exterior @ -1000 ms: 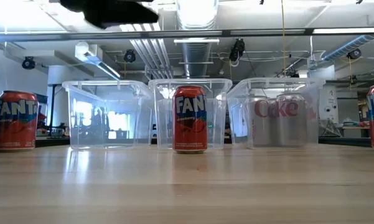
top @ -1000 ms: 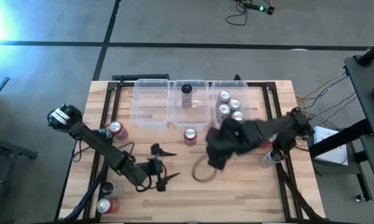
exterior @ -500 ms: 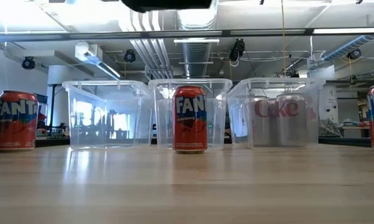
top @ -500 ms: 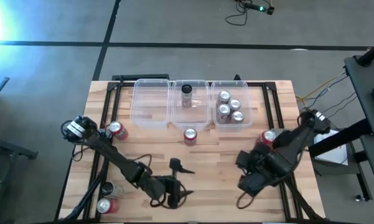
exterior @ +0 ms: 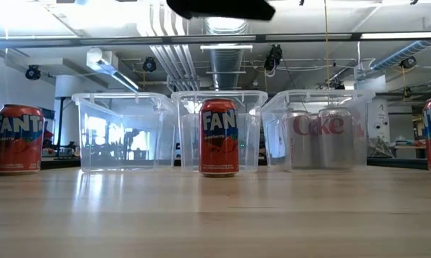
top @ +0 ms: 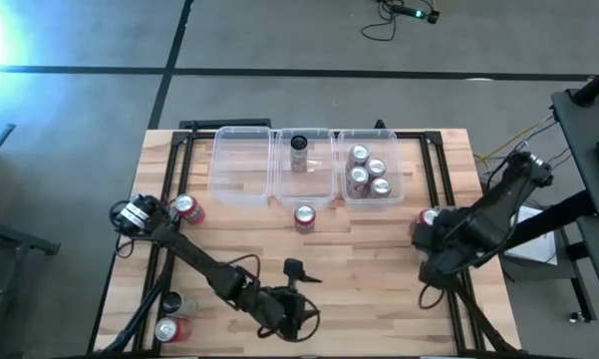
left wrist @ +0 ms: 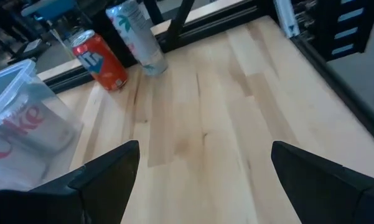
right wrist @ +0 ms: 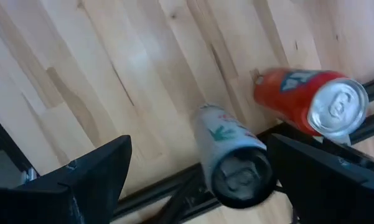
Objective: Sort soda cans
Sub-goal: Put the top right white pink soda can into the middle transparent bin
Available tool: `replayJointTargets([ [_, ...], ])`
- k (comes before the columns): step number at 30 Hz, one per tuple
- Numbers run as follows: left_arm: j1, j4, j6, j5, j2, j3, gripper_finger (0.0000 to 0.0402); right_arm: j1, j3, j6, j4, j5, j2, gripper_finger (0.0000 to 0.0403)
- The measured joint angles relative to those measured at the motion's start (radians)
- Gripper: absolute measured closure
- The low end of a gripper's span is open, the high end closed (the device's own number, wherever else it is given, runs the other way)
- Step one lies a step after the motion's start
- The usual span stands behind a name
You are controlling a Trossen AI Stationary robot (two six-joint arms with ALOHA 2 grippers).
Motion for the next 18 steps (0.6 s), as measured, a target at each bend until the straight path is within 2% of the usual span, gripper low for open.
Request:
replayJointTargets([
  [8,0.023,-0.004,-0.037,0.0,0.017,-0.035,0.0053,-0.003,-0.131,-0.065,0.0,-0.01,-0.123,0.0035],
  [18,0.039,-0.016,-0.045,-0.001,0.015,-0.058,0.0053,-0.003,-0.257,-0.052,0.01,-0.172,-0.17,0.0035],
])
